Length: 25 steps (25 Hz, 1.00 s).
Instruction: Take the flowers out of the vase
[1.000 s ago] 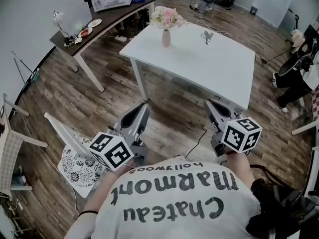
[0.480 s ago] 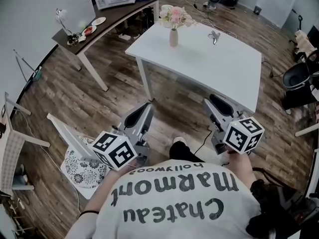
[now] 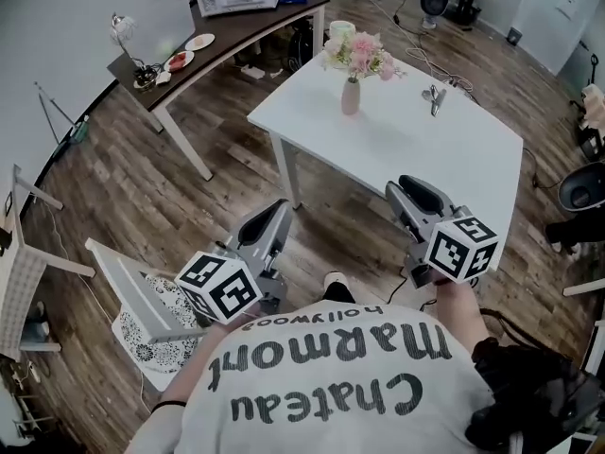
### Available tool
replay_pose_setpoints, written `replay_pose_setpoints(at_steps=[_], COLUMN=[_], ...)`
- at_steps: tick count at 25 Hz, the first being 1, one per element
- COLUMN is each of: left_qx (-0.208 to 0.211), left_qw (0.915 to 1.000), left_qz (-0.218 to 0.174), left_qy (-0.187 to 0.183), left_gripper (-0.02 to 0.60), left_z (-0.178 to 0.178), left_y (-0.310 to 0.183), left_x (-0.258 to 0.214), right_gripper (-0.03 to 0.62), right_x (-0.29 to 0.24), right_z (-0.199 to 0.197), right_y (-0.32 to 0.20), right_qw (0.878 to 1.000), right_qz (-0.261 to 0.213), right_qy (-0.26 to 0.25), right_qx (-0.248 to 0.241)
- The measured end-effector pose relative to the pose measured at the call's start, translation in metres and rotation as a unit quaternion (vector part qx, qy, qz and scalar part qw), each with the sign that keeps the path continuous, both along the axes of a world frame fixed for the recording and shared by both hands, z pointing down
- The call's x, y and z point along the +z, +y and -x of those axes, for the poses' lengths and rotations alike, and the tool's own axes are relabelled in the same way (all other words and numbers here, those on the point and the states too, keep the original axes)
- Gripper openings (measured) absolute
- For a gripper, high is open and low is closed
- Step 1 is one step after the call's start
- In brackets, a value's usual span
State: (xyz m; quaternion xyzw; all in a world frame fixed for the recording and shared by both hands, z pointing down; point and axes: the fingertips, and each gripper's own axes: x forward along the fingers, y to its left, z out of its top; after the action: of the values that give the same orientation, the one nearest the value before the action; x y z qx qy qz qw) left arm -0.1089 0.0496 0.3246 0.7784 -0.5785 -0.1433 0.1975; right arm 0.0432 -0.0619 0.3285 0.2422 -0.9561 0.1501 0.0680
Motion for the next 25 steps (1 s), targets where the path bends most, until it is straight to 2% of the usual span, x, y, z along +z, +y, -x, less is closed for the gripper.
replay_pose_setpoints(at_steps=[14, 21, 25], left_qx=[-0.043, -0.054, -0.051], left_qw=[0.9990, 0.9983, 0.9983], left_qz=[0.012, 0.023, 0.030], left_qy=[0.002, 0.001, -0.003], left_gripper=[0.005, 0.006, 0.005], left_z=[0.041, 0.047, 0.049], left_y=[-0.158, -0.202, -0.218], left_x=[0.010, 0.024, 0.028], right_gripper=[0.138, 0.139, 0.146], right_x=[0.019, 0.038, 0.052], right_z=[0.058, 0.085, 0.102], right_y=[-0.165, -0.212, -0.235], right_qw=[0.998, 0.997, 0.997], right_qz=[0.013, 0.010, -0.012], right_qy=[0.016, 0.027, 0.045], right_qx=[-0.051, -0.069, -0.062])
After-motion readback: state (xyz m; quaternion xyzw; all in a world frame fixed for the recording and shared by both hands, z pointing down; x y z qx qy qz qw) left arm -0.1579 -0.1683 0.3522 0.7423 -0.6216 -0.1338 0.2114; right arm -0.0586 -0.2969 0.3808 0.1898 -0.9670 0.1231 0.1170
